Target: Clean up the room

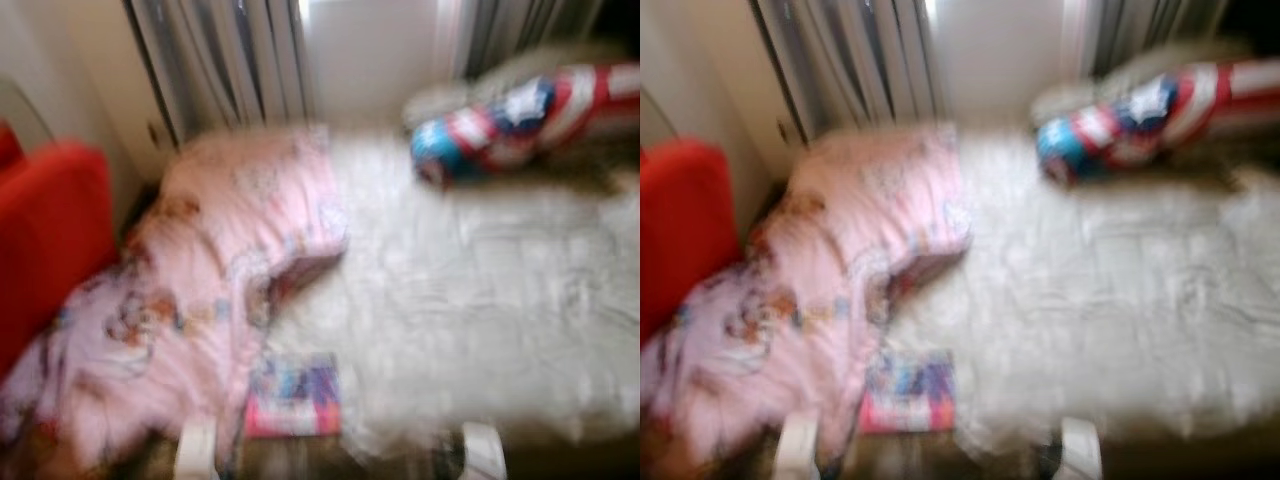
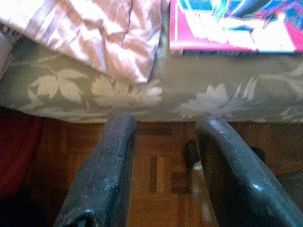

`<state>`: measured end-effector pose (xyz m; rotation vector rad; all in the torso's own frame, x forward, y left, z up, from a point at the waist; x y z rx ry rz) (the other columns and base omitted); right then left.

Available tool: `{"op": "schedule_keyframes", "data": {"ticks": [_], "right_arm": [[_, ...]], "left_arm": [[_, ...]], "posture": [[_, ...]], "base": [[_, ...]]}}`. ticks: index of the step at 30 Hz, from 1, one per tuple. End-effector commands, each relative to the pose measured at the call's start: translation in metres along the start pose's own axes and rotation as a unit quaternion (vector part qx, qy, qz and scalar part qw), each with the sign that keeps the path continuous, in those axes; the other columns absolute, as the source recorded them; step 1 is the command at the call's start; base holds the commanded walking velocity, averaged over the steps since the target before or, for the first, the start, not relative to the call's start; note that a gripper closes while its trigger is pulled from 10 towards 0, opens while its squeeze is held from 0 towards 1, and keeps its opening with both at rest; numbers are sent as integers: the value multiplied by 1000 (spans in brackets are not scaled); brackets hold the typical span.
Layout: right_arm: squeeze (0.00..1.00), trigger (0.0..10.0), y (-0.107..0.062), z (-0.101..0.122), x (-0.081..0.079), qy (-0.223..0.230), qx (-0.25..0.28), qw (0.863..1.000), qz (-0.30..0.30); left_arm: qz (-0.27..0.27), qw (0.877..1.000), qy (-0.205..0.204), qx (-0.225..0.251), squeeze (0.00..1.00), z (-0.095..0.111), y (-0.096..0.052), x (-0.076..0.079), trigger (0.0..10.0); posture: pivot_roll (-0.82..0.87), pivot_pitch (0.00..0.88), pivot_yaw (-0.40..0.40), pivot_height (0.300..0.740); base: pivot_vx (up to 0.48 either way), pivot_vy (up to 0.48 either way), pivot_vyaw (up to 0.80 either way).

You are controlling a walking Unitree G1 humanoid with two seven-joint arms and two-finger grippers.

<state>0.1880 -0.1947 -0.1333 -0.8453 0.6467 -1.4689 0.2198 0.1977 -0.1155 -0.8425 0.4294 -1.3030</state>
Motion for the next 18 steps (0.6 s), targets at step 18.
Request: {"op": "schedule_keyframes", "data": {"ticks": [18], "right_arm": [[0, 10000, 2, 10, -6, 1, 13, 1000, 8]], "left_arm": [[12, 1000, 1, 0, 0, 0, -2, -11, 10000]], "posture": [[3, 3, 4, 740]], "base": [[0, 382, 103]]}}
Point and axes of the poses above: a point about 5 cm out from each wrist's last joint towards the gripper, its own y axis pointing out of the wrist towards the gripper, its own z axis along the axis of the wrist's last joint, x = y × z, the point moved 5 cm from there along y, pointing out of the wrist towards the gripper, and after that the axes turned 15 degrees about -y, right-handed, at the moved point
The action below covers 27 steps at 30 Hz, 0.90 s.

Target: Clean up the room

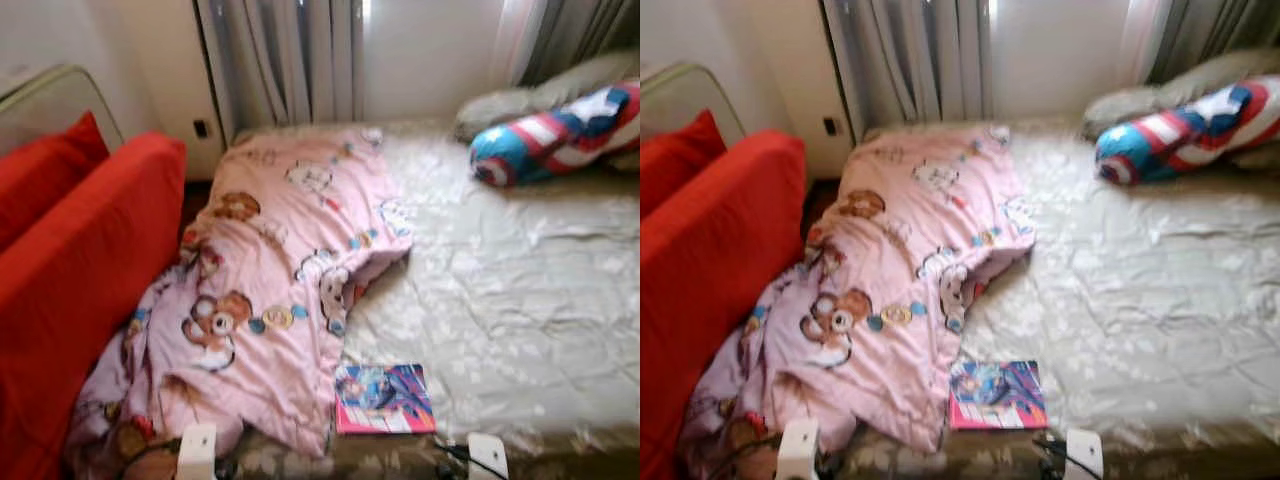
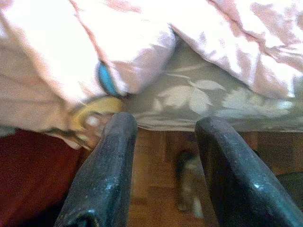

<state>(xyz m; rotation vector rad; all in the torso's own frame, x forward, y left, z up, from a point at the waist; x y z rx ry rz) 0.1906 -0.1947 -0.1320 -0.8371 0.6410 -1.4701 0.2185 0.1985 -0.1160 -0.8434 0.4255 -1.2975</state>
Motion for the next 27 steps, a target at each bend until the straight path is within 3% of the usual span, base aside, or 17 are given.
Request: {"op": "schedule_keyframes", "data": {"ticks": [1, 12, 27], "right_arm": [[0, 10000, 2, 8, -7, 1, 9, 1000, 7], [0, 10000, 2, 9, -8, 0, 11, 1000, 8], [0, 10000, 2, 11, -9, -2, 14, 1000, 10]], "left_arm": [[10, 1000, 4, 1, 0, 2, -1, -9, 10000], [2, 1000, 17, -2, 0, 1, -1, -8, 10000], [0, 1000, 15, -2, 0, 1, -1, -7, 10000]], "posture": [[2, 3, 6, 740], [4, 0, 9, 740], [8, 0, 2, 740]], "base": [[0, 0, 0], [0, 0, 0], [0, -394, 0]]}}
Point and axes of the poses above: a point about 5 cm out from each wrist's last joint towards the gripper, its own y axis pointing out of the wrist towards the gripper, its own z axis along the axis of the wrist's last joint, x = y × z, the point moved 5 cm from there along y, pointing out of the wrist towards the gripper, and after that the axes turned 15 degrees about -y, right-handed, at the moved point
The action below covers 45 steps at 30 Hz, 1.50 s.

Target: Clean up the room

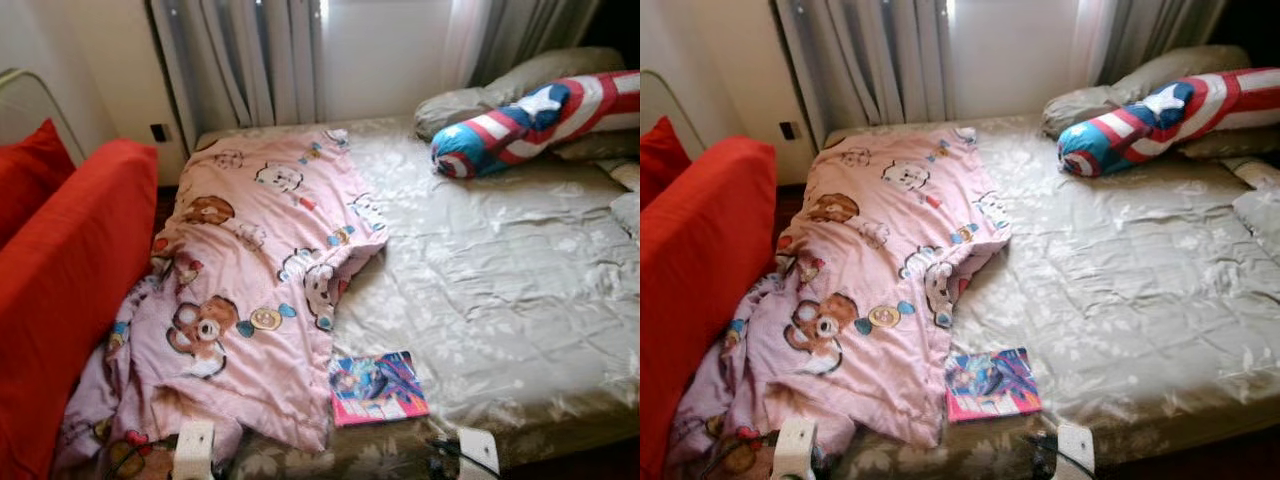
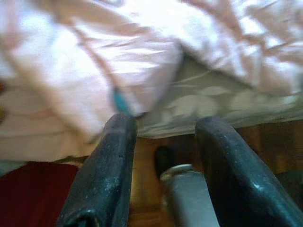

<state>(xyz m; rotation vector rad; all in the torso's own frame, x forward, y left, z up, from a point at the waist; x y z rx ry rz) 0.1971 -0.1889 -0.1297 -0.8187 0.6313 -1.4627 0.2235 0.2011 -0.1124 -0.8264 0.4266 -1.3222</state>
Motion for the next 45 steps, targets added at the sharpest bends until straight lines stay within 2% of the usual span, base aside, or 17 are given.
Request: {"op": "schedule_keyframes", "data": {"ticks": [1, 38, 45], "right_arm": [[0, 10000, 1, 4, -3, -2, 5, 1000, 4], [0, 10000, 3, 14, -5, -17, 20, 1000, 11], [0, 10000, 3, 16, -4, -18, 24, 1000, 10]], "left_arm": [[7, 1000, 5, -8, 0, -6, -2, -6, 10000], [0, 1000, -13, -7, 0, -6, -2, -4, 10000], [0, 1000, -14, -6, 0, -6, -2, -3, 10000]], "posture": [[8, 0, 2, 740], [3, 3, -7, 740], [6, 4, -9, 740]], "base": [[0, -394, 0], [0, -10, 0], [0, 0, 420]]}}
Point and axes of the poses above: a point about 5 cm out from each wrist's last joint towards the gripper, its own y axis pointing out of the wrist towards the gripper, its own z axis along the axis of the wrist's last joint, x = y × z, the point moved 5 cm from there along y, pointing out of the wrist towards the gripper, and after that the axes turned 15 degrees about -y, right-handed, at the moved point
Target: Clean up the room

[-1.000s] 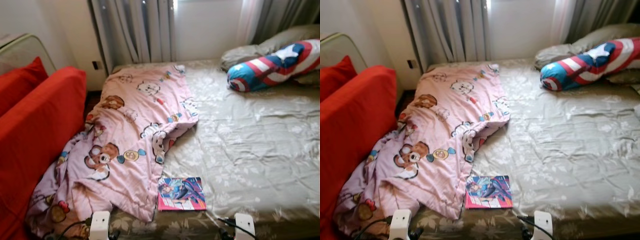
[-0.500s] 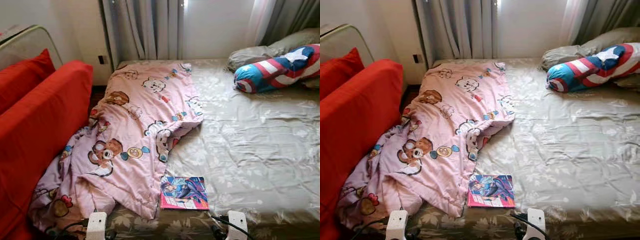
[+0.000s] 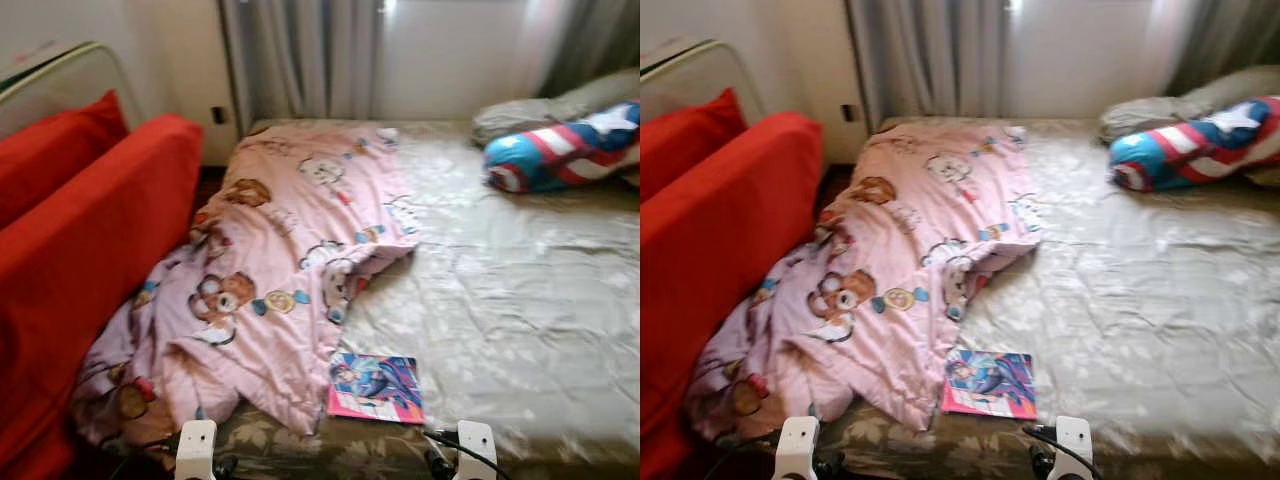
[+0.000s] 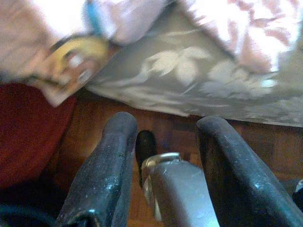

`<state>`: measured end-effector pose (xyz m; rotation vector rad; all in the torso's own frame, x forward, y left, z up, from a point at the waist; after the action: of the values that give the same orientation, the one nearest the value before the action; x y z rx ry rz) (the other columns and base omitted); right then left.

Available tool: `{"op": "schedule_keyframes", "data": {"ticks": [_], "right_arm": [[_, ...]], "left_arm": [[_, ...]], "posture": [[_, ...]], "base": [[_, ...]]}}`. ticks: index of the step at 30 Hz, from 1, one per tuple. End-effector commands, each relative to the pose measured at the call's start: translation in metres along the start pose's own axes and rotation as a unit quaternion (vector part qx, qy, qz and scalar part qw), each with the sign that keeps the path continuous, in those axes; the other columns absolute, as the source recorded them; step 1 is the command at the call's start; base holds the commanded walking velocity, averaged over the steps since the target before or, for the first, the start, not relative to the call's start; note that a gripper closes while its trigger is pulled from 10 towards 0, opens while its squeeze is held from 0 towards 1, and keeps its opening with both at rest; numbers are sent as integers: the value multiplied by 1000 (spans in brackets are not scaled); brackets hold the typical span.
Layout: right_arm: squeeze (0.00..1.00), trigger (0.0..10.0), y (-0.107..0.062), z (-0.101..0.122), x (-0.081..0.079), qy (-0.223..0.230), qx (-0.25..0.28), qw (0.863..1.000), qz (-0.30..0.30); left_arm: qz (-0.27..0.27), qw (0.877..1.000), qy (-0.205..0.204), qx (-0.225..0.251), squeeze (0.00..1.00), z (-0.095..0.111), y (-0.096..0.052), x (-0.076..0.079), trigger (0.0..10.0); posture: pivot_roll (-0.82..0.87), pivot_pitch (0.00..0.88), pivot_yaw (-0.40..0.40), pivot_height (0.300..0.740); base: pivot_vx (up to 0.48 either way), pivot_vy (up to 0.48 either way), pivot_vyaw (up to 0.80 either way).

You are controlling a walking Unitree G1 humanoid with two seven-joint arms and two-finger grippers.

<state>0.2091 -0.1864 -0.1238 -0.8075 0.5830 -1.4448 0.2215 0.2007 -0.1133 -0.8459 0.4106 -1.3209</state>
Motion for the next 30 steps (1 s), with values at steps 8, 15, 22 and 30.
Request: {"op": "schedule_keyframes", "data": {"ticks": [8, 15, 22, 30], "right_arm": [[0, 10000, 1, 4, -4, -2, 9, 1000, 6], [0, 10000, 0, 4, -5, -10, 8, 1000, 9], [0, 10000, 0, 4, -6, -21, 9, 1000, 10], [0, 10000, 1, 7, -5, -18, 16, 1000, 7]], "left_arm": [[2, 1000, -6, -1, 0, -3, -1, -2, 10000], [1, 1000, -9, 0, 0, -4, -2, -2, 10000], [2, 1000, -8, -1, 0, -4, -2, -2, 10000], [0, 1000, -7, 0, 0, -4, -2, -2, 10000]], "posture": [[3, 5, -10, 740], [3, 8, -11, 740], [3, 10, -12, 740], [1, 10, -12, 740]], "base": [[0, 0, 0], [215, 0, 0], [295, 0, 329], [309, 0, 0]]}}
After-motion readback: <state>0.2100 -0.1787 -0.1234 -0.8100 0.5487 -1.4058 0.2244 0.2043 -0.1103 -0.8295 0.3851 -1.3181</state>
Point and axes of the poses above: a point about 5 cm out from each wrist's last joint towards the gripper, its own y axis pointing out of the wrist towards the gripper, its own z axis along the axis of the wrist's last joint, x = y × z, the point moved 5 cm from there along y, pointing out of the wrist towards the gripper, and after that the axes turned 15 degrees about -y, right-handed, at the moved point
